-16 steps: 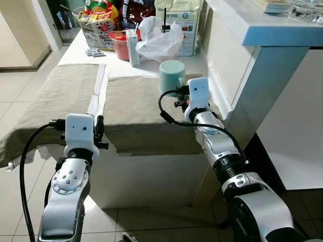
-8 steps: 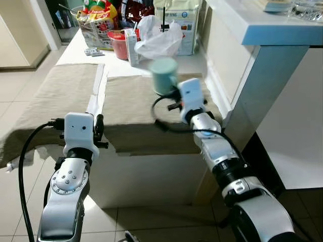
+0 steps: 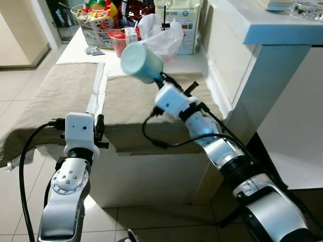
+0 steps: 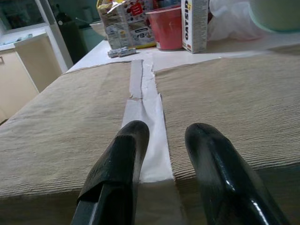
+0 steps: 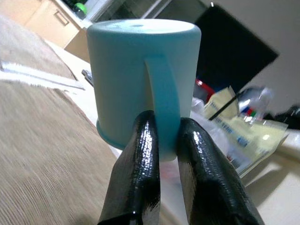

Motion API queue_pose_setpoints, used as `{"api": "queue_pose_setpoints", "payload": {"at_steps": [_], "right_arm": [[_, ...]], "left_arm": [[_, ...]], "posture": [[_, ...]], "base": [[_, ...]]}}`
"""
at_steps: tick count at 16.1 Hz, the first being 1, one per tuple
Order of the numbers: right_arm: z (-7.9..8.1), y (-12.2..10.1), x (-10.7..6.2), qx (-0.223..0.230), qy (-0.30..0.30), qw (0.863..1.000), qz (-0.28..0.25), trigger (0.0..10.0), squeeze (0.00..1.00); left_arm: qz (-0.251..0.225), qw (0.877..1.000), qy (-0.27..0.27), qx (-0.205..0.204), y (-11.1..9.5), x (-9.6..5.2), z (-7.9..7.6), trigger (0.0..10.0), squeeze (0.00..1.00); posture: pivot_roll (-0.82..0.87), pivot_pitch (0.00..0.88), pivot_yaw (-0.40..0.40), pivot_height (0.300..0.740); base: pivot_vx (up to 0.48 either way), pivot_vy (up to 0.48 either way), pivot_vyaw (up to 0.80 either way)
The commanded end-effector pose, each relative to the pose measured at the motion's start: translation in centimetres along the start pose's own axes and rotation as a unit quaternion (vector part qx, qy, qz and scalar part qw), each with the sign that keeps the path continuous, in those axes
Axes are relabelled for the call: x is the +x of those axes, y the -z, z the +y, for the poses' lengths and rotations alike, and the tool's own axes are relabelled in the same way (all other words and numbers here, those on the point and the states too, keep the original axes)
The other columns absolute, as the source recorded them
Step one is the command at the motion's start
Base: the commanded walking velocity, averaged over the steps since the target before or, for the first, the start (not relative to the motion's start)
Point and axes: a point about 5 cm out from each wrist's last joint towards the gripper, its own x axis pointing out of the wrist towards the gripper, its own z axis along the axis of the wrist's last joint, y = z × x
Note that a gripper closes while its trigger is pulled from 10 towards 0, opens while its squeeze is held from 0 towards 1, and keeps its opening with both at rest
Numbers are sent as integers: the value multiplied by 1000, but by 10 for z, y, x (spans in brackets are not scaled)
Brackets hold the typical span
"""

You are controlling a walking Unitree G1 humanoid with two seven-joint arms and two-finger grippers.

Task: Setting the table

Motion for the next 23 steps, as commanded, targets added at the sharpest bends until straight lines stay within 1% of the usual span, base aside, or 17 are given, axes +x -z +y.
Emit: {"api": "queue_pose_setpoints", "payload": {"at_steps": [1, 3, 6, 7, 8, 9, 11, 12, 13, 14, 15, 16, 17, 18, 20, 21, 23], "right_arm": [[-4, -8, 5, -41, -3, 999, -28, 0, 0], [-7, -6, 5, -91, -8, 995, -38, 0, 0], [-10, -8, 8, -236, -25, 967, -92, 0, 0], [-11, -9, 9, -252, -28, 962, -100, 0, 0], [-12, -11, 11, -320, -46, 937, -134, 0, 0], [-13, -11, 11, -342, -50, 927, -144, 0, 0], [-14, -10, 12, -405, -61, 895, -174, 0, 0], [-13, -8, 13, -450, -66, 869, -196, 0, 0], [-12, -7, 13, -466, -69, 858, -206, 0, 0], [-14, -6, 14, -447, -62, 871, -194, 0, 0], [-19, -6, 17, -380, -43, 911, -155, 0, 0], [-23, -4, 21, -277, -15, 955, -103, 0, 0], [-26, -1, 23, -174, 14, 983, -55, 0, 0], [-26, 3, 25, -62, 40, 997, -7, 0, 0], [-22, 8, 27, 60, 59, 996, 38, 0, 0], [-17, 12, 27, 171, 75, 979, 77, 0, 0], [-14, 15, 28, 271, 83, 954, 101, 0, 0]], "left_arm": [[-2, 1000, 4, 5, -2, 1, -1, 10000, 0], [-2, 1000, 4, 4, -2, 2, -1, 10000, 0], [-4, 1000, 3, 4, -3, 3, -1, 10000, 0], [-4, 1000, 3, 4, -3, 4, -1, 10000, 0], [-5, 1000, 2, 5, -4, 4, 0, 10000, 0], [-6, 1000, 2, 5, -4, 5, 0, 10000, 0], [-8, 1000, 1, 7, -5, 5, 0, 10000, 0], [-8, 1000, 1, 7, -5, 5, 0, 10000, 0], [-9, 1000, -1, 6, -5, 5, 0, 10000, 0], [-9, 1000, -2, 6, -5, 5, 0, 10000, 0], [-9, 1000, -3, 5, -5, 5, 0, 10000, 0], [-9, 1000, -4, 4, -5, 4, 0, 10000, 0], [-8, 1000, -5, 4, -4, 4, 0, 10000, 0], [-8, 1000, -6, 3, -4, 3, 0, 10000, 0], [-8, 1000, -5, 3, -4, 3, 0, 10000, 0], [-8, 1000, -3, 3, -4, 3, -1, 10000, 0], [-8, 1000, -2, 3, -4, 4, -1, 10000, 0]], "posture": [[-5, 46, 49, 740], [-6, 45, 49, 740], [-7, 42, 51, 740], [-7, 42, 51, 740], [-8, 41, 51, 740], [-9, 40, 49, 740], [-8, 40, 46, 740], [-5, 39, 42, 740], [-3, 38, 40, 740], [-1, 37, 39, 740], [0, 38, 37, 740], [1, 37, 36, 740], [4, 34, 34, 740], [4, 34, 35, 740], [3, 31, 36, 740], [3, 30, 36, 740], [2, 28, 38, 740]], "base": [[0, 0, 0], [0, 0, 0], [0, 0, 0], [0, 0, 0], [0, 0, 0], [0, 0, 0], [0, 0, 0], [0, 0, 0], [0, 0, 0], [0, 0, 0], [0, 0, 0], [0, 0, 0], [0, 0, 0], [0, 0, 0], [0, 0, 0], [0, 0, 0], [0, 0, 0]]}}
